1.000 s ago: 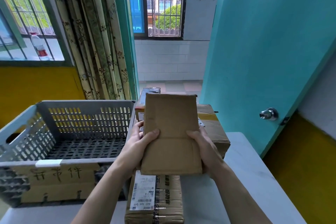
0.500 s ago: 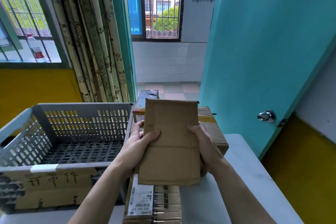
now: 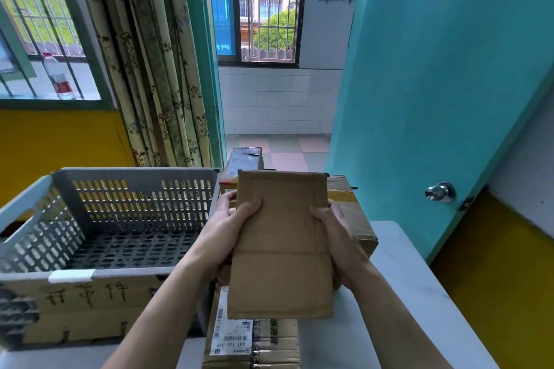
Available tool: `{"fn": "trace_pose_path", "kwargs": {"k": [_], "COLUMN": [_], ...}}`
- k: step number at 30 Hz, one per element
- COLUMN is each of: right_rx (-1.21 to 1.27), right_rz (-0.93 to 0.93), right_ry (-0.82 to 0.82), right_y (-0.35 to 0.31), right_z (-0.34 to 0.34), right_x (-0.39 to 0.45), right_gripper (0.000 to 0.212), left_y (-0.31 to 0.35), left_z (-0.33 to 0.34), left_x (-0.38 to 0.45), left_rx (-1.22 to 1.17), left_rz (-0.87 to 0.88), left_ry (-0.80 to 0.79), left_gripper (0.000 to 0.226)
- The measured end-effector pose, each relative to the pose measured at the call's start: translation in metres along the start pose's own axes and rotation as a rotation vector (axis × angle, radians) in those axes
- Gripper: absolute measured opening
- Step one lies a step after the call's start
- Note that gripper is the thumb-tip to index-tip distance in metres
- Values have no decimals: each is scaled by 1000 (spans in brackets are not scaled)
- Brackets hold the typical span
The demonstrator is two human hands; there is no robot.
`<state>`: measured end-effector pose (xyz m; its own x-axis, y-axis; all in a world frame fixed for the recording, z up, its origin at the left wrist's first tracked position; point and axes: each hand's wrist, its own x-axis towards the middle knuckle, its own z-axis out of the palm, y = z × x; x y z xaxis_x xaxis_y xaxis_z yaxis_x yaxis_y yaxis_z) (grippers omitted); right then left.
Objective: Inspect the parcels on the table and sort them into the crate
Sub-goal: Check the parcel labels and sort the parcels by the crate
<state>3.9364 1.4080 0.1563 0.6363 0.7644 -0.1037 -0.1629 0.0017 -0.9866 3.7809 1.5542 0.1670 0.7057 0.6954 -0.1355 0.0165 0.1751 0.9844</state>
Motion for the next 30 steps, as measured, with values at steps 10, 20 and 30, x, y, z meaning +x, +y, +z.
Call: {"fn": "trace_pose_path", "kwargs": {"k": [10, 20, 30], "right_rx": [-26, -67, -176], "right_rz": [-63, -13, -66], "right_ry": [105, -62, 72], "right_y": [-5, 5, 7], "right_z": [1, -2, 0], "right_x": [0, -10, -17], "right_gripper": [79, 93, 70], "left_y": [-4, -6, -7], "left_z": [0, 4, 16], "left_x": [1, -2, -19], "left_rx": [7, -88, 451], "left_rz": [-68, 2, 192], "left_ry": [-15, 63, 281], "left_gripper": [72, 67, 69]}}
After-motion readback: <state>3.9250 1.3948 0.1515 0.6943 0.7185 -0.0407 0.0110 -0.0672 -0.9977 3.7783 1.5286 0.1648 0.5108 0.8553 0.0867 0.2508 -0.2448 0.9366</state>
